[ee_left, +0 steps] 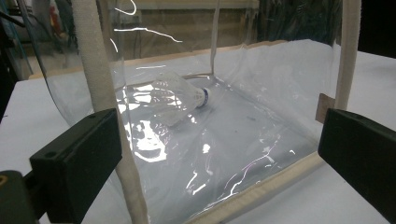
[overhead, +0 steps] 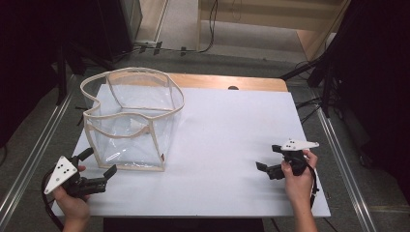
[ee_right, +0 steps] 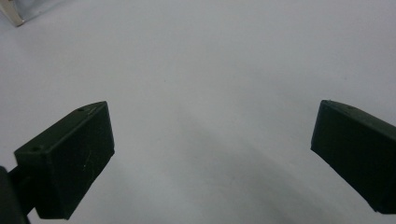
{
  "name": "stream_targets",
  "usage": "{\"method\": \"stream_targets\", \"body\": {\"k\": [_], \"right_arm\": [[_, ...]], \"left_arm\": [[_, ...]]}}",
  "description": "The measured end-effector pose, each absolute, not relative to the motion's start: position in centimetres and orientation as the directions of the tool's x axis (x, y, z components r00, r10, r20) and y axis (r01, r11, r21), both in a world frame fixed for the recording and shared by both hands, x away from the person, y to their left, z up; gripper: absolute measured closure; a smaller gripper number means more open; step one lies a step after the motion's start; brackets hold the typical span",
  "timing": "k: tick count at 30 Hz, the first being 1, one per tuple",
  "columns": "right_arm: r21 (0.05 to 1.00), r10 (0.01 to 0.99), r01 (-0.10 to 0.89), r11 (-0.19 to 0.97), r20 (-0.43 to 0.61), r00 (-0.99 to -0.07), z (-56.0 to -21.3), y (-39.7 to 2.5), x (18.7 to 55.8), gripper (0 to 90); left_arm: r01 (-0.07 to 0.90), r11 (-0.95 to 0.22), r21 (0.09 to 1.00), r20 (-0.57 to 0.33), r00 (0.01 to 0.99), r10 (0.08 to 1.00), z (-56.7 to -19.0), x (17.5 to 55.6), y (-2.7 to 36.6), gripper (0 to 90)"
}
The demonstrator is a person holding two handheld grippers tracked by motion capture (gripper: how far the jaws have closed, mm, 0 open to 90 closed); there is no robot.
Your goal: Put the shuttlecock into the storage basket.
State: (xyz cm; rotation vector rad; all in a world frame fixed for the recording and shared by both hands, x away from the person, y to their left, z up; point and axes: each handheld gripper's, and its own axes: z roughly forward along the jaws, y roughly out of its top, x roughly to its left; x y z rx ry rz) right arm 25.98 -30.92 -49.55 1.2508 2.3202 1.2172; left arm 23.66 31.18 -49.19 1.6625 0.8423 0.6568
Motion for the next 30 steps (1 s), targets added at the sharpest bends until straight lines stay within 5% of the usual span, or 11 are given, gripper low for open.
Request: {"method": "stream_targets", "body": {"k": [30], "right_arm": [[0.829,0.807,0.531,0.174,0.19,-0.56,-51.1,-33.7,21.5,0.0]], "left_arm": [[0.195,-0.131,0.972,-0.01,0.593,0.805,-49.1,23.7,31.3,0.1]]}}
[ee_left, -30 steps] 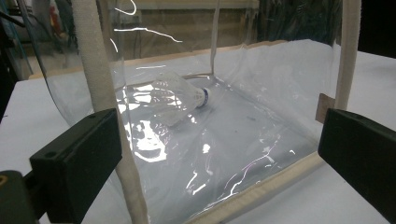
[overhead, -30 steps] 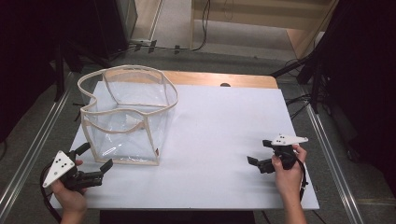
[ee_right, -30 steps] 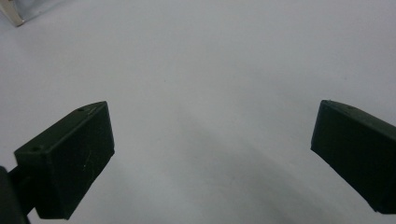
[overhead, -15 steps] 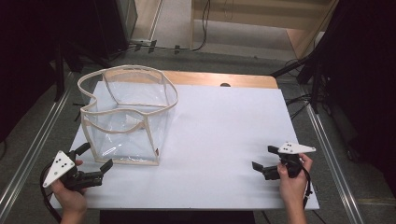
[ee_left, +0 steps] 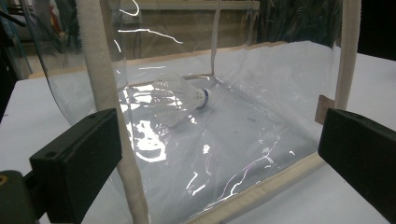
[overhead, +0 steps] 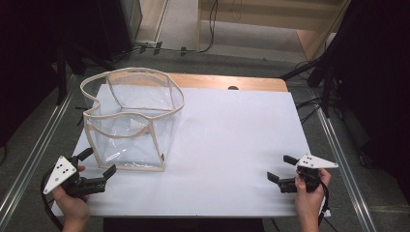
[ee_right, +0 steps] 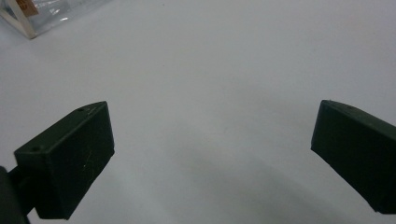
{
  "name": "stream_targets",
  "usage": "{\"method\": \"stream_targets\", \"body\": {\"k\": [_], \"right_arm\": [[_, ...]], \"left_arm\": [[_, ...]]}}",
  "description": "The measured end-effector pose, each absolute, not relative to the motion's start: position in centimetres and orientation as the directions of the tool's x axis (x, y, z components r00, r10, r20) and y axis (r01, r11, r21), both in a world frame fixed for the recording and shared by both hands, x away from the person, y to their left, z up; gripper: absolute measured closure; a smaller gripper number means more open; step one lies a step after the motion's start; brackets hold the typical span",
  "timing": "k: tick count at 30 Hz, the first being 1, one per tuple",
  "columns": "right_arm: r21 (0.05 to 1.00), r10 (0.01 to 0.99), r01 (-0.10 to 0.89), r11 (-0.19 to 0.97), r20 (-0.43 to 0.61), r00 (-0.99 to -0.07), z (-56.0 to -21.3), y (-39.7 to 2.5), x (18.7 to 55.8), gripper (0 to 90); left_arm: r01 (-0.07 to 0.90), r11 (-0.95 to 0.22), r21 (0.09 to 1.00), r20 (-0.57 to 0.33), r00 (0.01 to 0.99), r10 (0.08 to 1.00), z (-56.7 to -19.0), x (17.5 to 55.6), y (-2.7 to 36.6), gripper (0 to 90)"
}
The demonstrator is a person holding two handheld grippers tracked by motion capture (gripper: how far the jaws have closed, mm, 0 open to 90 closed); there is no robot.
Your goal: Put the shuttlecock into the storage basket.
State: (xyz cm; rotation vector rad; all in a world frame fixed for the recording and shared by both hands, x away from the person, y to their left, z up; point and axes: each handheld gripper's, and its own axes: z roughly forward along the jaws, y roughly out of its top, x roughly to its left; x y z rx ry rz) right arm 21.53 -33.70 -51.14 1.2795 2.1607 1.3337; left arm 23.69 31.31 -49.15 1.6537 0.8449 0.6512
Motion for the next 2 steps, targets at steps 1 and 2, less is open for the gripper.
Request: {"method": "stream_targets", "body": {"k": [1,2], "right_arm": [[0.832,0.807,0.528,0.169,0.19,-0.559,-51.12,-33.78,21.47,0.0],[0.833,0.81,0.527,0.167,0.189,-0.555,-51.07,-33.81,21.43,0.0]], "left_arm": [[0.194,-0.132,0.972,-0.009,0.594,0.805,-49.15,23.69,31.31,0.1],[0.195,-0.134,0.972,-0.008,0.593,0.806,-49.14,23.69,31.29,0.1]]}}
